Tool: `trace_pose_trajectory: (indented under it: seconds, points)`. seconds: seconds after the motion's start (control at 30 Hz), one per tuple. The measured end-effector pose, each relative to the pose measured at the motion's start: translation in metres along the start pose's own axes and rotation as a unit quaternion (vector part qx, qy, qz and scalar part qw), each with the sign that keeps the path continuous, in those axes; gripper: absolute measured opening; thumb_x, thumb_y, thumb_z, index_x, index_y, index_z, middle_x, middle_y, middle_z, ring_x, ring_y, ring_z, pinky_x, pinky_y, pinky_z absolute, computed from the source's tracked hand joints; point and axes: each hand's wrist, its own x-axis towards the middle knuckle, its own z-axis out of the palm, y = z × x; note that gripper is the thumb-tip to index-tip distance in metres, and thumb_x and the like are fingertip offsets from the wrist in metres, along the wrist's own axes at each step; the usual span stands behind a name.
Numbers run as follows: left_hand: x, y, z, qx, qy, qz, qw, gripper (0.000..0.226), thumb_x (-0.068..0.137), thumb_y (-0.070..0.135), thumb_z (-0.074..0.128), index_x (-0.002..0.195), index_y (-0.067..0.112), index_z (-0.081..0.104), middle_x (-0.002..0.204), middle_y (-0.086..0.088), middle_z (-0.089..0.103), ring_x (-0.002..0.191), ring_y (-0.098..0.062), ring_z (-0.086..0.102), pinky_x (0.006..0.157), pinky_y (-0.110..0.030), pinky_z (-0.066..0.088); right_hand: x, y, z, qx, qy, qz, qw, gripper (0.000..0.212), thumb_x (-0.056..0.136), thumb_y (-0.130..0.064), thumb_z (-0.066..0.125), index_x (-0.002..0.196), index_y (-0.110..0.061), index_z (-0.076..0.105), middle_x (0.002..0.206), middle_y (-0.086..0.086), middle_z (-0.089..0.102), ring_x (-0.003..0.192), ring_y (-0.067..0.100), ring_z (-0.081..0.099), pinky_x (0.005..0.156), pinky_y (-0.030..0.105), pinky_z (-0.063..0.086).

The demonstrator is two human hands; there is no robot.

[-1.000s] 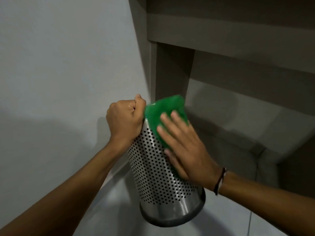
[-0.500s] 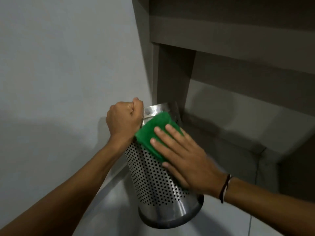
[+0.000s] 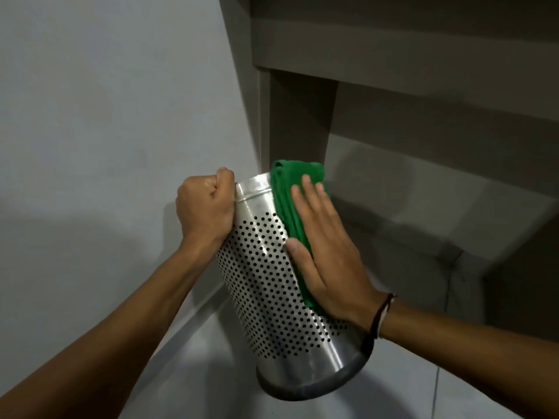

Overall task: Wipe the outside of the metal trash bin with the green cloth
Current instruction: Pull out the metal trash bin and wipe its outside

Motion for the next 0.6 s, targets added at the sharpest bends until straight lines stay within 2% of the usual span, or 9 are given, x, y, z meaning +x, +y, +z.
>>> trace_pose_trajectory:
  seconds: [0.1, 0.13, 0.17, 0.3, 0.33, 0.37, 0.43, 0.5, 0.6]
  points:
    - [0.002, 0.000, -0.002, -0.015, -0.003, 0.006, 1.000, 0.057, 0.097, 0.024, 0.052, 0.043, 0.022, 0.032, 0.037, 0.009, 0.025, 0.035, -0.011, 0.027, 0.042, -0.027, 0.023, -0.012, 0.001, 0.000, -0.144, -0.029, -0.178, 0.973, 0.067, 0.115, -0.040, 0.041, 0.173, -0.012, 0.022, 0.183, 0.011, 0.015, 0.172, 0.034, 0.005, 0.137, 0.058, 0.019]
    - [0.001, 0.001, -0.001, -0.013, -0.007, 0.012, 1.000, 0.057, 0.096, 0.024, 0.052, 0.043, 0.021, 0.032, 0.039, 0.010, 0.025, 0.036, -0.012, 0.026, 0.044, -0.030, 0.024, -0.013, 0.006, -0.001, -0.156, -0.034, -0.199, 0.967, 0.066, 0.115, -0.039, 0.042, 0.173, -0.013, 0.022, 0.183, 0.010, 0.016, 0.172, 0.033, 0.005, 0.137, 0.058, 0.019]
    - [0.000, 0.003, 0.000, -0.005, -0.009, 0.017, 1.000, 0.057, 0.097, 0.024, 0.052, 0.043, 0.021, 0.033, 0.041, 0.008, 0.026, 0.037, -0.011, 0.024, 0.046, -0.030, 0.024, -0.010, 0.011, -0.002, -0.150, -0.032, -0.189, 0.970, 0.066, 0.115, -0.038, 0.043, 0.173, -0.013, 0.023, 0.183, 0.010, 0.015, 0.172, 0.032, 0.004, 0.137, 0.058, 0.020]
    - [-0.004, 0.005, 0.007, 0.012, -0.001, -0.002, 1.000, 0.060, 0.099, 0.021, 0.054, 0.044, 0.023, 0.031, 0.043, 0.006, 0.025, 0.039, -0.011, 0.024, 0.049, -0.028, 0.023, 0.002, 0.012, 0.001, -0.024, -0.016, -0.033, 0.999, 0.068, 0.116, -0.035, 0.044, 0.174, -0.012, 0.018, 0.185, 0.007, 0.007, 0.172, 0.026, -0.002, 0.137, 0.057, 0.022]
    - [-0.003, 0.005, 0.007, 0.012, 0.000, -0.003, 1.000, 0.060, 0.099, 0.021, 0.054, 0.043, 0.023, 0.031, 0.042, 0.007, 0.025, 0.037, -0.008, 0.023, 0.048, -0.028, 0.023, 0.002, 0.009, 0.002, -0.034, -0.013, -0.036, 0.999, 0.068, 0.116, -0.036, 0.043, 0.174, -0.012, 0.018, 0.185, 0.008, 0.007, 0.172, 0.028, -0.002, 0.137, 0.058, 0.021]
    - [-0.001, 0.004, 0.007, 0.012, 0.001, -0.004, 1.000, 0.060, 0.099, 0.021, 0.053, 0.043, 0.023, 0.031, 0.041, 0.010, 0.025, 0.035, -0.010, 0.025, 0.047, -0.028, 0.022, 0.002, 0.008, 0.003, -0.071, -0.013, -0.074, 0.995, 0.068, 0.116, -0.038, 0.042, 0.173, -0.011, 0.019, 0.184, 0.010, 0.010, 0.172, 0.031, 0.000, 0.137, 0.059, 0.021]
    - [0.001, 0.002, 0.007, 0.008, -0.006, -0.003, 1.000, 0.060, 0.098, 0.024, 0.052, 0.042, 0.020, 0.031, 0.036, 0.007, 0.024, 0.034, -0.011, 0.026, 0.047, -0.029, 0.023, 0.000, 0.009, 0.002, -0.159, -0.033, -0.186, 0.969, 0.066, 0.115, -0.039, 0.041, 0.172, -0.011, 0.021, 0.183, 0.013, 0.016, 0.171, 0.036, 0.006, 0.137, 0.059, 0.018]
    - [0.000, 0.003, 0.007, 0.018, -0.010, 0.003, 1.000, 0.059, 0.098, 0.026, 0.051, 0.042, 0.019, 0.033, 0.039, 0.007, 0.025, 0.038, -0.011, 0.025, 0.048, -0.031, 0.025, 0.005, 0.016, 0.001, -0.157, -0.041, -0.200, 0.966, 0.066, 0.116, -0.037, 0.043, 0.173, -0.013, 0.022, 0.183, 0.011, 0.015, 0.172, 0.033, 0.005, 0.138, 0.057, 0.017]
    - [-0.003, 0.005, 0.011, 0.037, -0.003, -0.008, 0.999, 0.060, 0.100, 0.022, 0.052, 0.044, 0.022, 0.033, 0.043, 0.005, 0.027, 0.040, -0.015, 0.026, 0.048, -0.029, 0.024, 0.014, 0.016, 0.007, -0.029, -0.020, -0.037, 0.999, 0.069, 0.116, -0.037, 0.043, 0.174, -0.014, 0.016, 0.185, 0.006, 0.005, 0.172, 0.024, -0.004, 0.139, 0.053, 0.016]
